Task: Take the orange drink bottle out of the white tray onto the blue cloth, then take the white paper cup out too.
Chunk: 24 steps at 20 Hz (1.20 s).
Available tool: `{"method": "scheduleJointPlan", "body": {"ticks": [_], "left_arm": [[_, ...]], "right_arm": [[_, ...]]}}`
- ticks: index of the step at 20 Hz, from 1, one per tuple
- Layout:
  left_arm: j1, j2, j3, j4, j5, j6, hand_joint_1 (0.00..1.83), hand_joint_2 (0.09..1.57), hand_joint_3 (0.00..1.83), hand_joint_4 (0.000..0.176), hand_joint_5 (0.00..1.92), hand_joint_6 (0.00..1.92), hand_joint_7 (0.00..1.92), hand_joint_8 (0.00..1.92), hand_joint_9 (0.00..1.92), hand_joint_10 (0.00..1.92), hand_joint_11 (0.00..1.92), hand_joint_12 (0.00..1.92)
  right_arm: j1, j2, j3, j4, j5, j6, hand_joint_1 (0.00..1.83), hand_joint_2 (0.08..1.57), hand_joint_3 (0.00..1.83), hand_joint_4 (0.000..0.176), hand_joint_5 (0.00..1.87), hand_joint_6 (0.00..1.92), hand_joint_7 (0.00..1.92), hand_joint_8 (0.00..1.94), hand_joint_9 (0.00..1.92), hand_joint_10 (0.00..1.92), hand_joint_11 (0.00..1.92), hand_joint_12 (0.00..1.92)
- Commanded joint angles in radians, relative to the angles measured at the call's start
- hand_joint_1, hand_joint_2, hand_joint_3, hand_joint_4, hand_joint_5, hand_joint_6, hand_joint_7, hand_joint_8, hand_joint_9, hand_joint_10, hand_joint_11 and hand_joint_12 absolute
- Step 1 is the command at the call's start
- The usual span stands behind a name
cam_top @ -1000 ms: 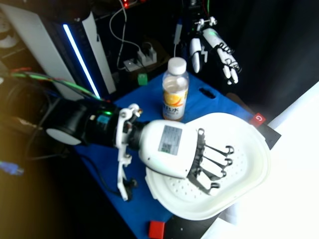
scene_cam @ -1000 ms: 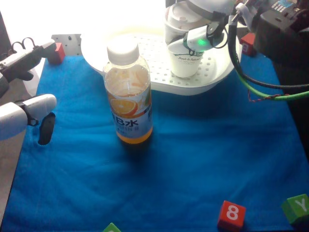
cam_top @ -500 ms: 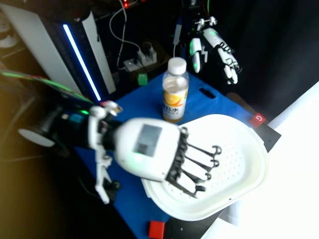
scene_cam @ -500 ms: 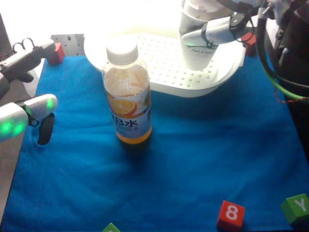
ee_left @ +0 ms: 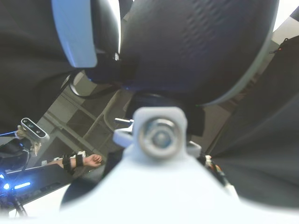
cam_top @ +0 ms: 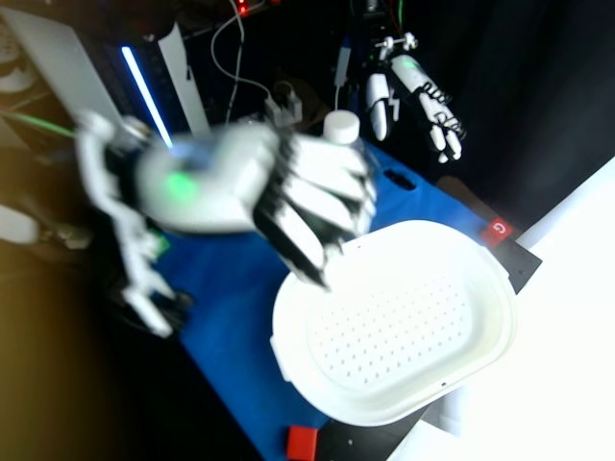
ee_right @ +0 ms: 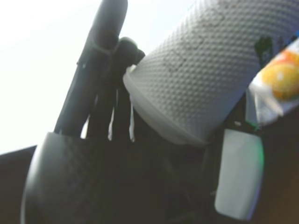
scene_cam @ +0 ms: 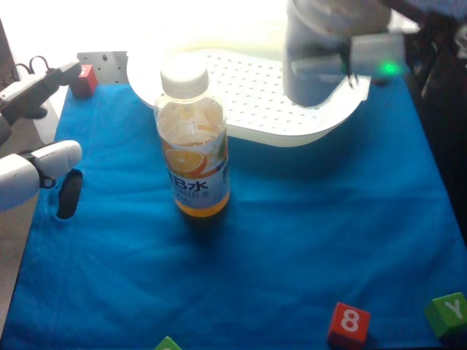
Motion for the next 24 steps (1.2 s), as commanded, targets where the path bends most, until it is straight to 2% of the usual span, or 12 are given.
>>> {"method": "scheduleJointPlan", "body": {"ticks": [1, 3, 6, 11, 12, 15, 16, 17, 18, 19, 20, 24], "left_arm": [[-0.004, 0.002, -0.001, -0.003, -0.128, -0.006, 0.55, 1.35, 0.0, 0.109, 0.09, 0.0, 0.06, 0.0, 0.12, 0.0, 0.0, 0.71], [-0.001, 0.003, -0.001, -0.008, -0.131, -0.006, 0.54, 1.34, 0.0, 0.111, 0.08, 0.0, 0.03, 0.0, 0.13, 0.0, 0.0, 0.69], [0.003, 0.001, -0.002, -0.017, -0.134, -0.006, 0.56, 1.33, 0.0, 0.115, 0.11, 0.01, 0.06, 0.0, 0.15, 0.01, 0.0, 0.76], [0.007, 0.0, 0.0, -0.025, -0.134, -0.006, 0.58, 1.35, 0.0, 0.106, 0.1, 0.0, 0.03, 0.0, 0.14, 0.0, 0.0, 0.8], [0.007, -0.001, 0.0, -0.026, -0.135, -0.006, 0.56, 1.33, 0.0, 0.118, 0.1, 0.0, 0.07, 0.01, 0.16, 0.01, 0.0, 0.86], [0.007, -0.002, 0.0, -0.029, -0.137, -0.006, 0.54, 1.34, 0.0, 0.124, 0.1, 0.0, 0.07, 0.0, 0.15, 0.01, 0.0, 0.86], [0.007, -0.002, 0.0, -0.029, -0.138, -0.006, 0.57, 1.34, 0.0, 0.137, 0.11, 0.0, 0.06, 0.0, 0.14, 0.0, 0.0, 0.81], [0.007, -0.002, 0.0, -0.029, -0.138, -0.006, 0.57, 1.34, 0.0, 0.141, 0.12, 0.0, 0.04, 0.0, 0.14, 0.0, 0.0, 0.8], [0.007, -0.002, 0.0, -0.029, -0.139, -0.006, 0.58, 1.35, 0.0, 0.13, 0.09, 0.01, 0.03, 0.0, 0.1, 0.0, 0.0, 0.65], [0.007, -0.002, 0.0, -0.029, -0.139, -0.006, 0.56, 1.35, 0.0, 0.125, 0.09, 0.0, 0.06, 0.01, 0.11, 0.01, 0.0, 0.67], [0.007, -0.002, 0.0, -0.029, -0.139, -0.006, 0.56, 1.35, 0.0, 0.125, 0.09, 0.0, 0.06, 0.01, 0.11, 0.01, 0.0, 0.67], [0.007, 0.0, -0.002, -0.029, -0.143, -0.006, 0.54, 1.33, 0.0, 0.115, 0.09, 0.0, 0.08, 0.01, 0.13, 0.01, 0.0, 0.75]], "right_arm": [[0.005, 0.0, -0.012, -0.003, 0.12, 0.0, 1.08, 1.12, 0.52, 0.0, 0.52, 1.67, 0.65, 1.84, 0.78, 1.92, 0.9, 1.92], [-0.026, 0.032, -0.051, -0.052, 0.139, 0.045, 1.05, 1.1, 0.41, 0.0, 0.66, 1.57, 0.71, 1.94, 0.92, 1.92, 1.05, 1.92], [-0.095, 0.041, -0.035, -0.14, 0.189, 0.286, 1.03, 1.02, 0.59, 0.0, 0.67, 1.62, 0.79, 1.94, 0.97, 1.92, 1.06, 1.92], [-0.195, 0.056, -0.06, -0.153, 0.197, 0.3, 1.05, 1.12, 0.36, 0.0, 0.66, 1.56, 0.89, 1.94, 1.05, 1.92, 1.14, 1.92], [-0.21, 0.056, -0.061, -0.153, 0.19, 0.3, 1.05, 1.15, 0.3, 0.0, 0.66, 1.55, 0.83, 1.94, 1.01, 1.92, 1.12, 1.92], [-0.237, 0.05, -0.057, -0.163, 0.135, 0.3, 1.05, 1.1, 0.38, 0.0, 0.68, 1.54, 0.76, 1.94, 1.04, 1.92, 1.21, 1.92], [-0.244, 0.044, -0.055, -0.169, 0.12, 0.3, 1.02, 1.11, 0.39, 0.0, 0.66, 1.57, 0.6, 1.94, 0.82, 1.92, 0.94, 1.92], [-0.252, 0.038, -0.055, -0.176, 0.107, 0.3, 0.98, 1.19, 0.27, 0.0, 0.61, 1.61, 0.44, 1.84, 0.58, 1.92, 0.68, 1.92], [-0.261, 0.034, -0.057, -0.183, 0.097, 0.3, 0.82, 1.11, 0.14, 0.0, 0.06, 1.39, 0.2, 1.24, 0.2, 1.44, 0.14, 1.88], [-0.268, 0.033, -0.06, -0.187, 0.089, 0.3, 0.72, 1.12, 0.12, 0.0, 0.01, 1.07, 0.09, 0.9, 0.05, 1.21, 0.03, 1.78], [-0.274, 0.034, -0.063, -0.192, 0.084, 0.3, 0.72, 1.12, 0.12, 0.0, 0.01, 1.07, 0.09, 0.9, 0.05, 1.21, 0.03, 1.78], [-0.286, 0.05, -0.084, -0.194, 0.082, 0.311, 0.47, 1.19, 0.06, 0.0, 0.0, 0.06, 0.0, 0.08, 0.0, 0.41, 0.0, 1.57]]}}
